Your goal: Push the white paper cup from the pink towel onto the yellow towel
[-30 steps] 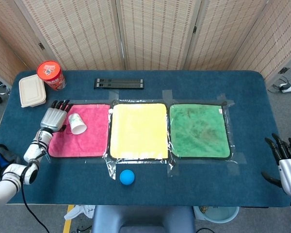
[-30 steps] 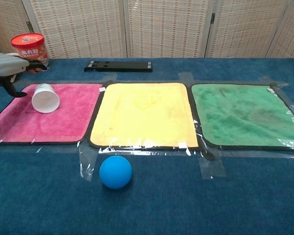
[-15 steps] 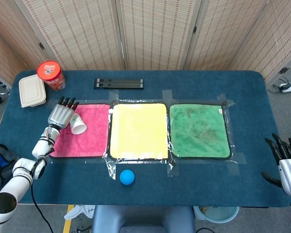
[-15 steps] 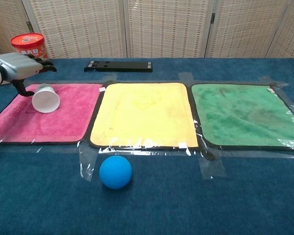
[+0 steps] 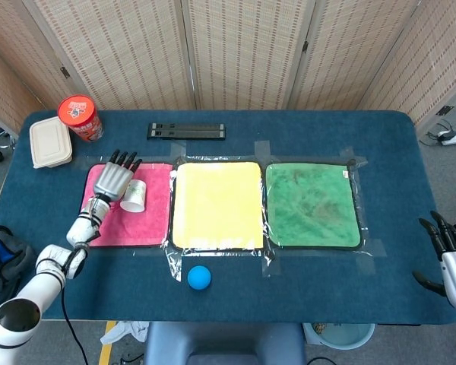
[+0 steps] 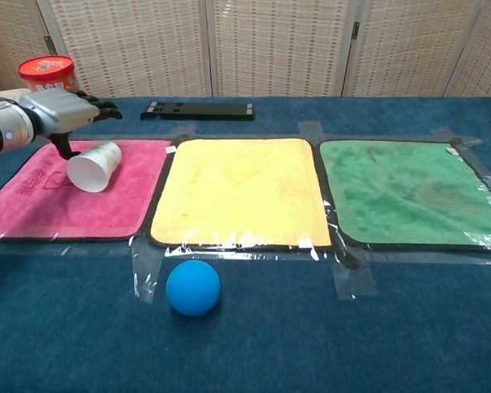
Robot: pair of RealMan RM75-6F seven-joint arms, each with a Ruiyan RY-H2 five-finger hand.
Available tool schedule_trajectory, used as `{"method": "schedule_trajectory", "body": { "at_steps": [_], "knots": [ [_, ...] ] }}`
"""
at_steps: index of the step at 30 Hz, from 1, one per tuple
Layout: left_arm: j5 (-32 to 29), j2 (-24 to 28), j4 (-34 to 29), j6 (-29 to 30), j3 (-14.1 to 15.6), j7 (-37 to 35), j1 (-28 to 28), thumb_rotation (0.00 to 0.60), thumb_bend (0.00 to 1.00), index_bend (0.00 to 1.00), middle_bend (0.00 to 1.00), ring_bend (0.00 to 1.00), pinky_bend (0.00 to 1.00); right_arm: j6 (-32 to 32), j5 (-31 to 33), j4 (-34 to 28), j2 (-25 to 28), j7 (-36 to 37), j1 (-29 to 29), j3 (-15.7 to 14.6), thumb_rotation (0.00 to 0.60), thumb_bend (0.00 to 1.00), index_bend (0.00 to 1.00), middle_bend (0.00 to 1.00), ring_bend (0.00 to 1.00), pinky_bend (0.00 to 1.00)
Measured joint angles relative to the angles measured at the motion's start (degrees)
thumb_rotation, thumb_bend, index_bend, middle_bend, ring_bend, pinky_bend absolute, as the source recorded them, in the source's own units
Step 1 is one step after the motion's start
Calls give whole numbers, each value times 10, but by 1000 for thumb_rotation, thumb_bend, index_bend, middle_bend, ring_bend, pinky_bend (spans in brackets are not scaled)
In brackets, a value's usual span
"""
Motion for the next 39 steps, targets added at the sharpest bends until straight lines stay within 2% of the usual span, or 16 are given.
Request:
{"method": "schedule_trajectory", "body": {
  "at_steps": [16,24,30,39],
  "knots": [
    [-32,15,-152,18,-41,68,-21,600,385,0,0,0,2,4,1,22,-3,28,-6,-1,600,142,110,65,140,37],
    [-44,38,-230,41,-49,114,-21,600,385,0,0,0,1,2,0,32,-5,40,-6,-1,600,142,110,65,143,37],
    [-63,39,-225,51,-57,149,-20,600,387,0,0,0,2,3,0,40,-7,49,-7,-2,600,142,110,65,144,37],
    [-89,26,-153,34,-55,217,-24,600,387,0,0,0,1,8,0,49,-7,61,-13,-3,600,142,110,65,145,37]
  ]
}}
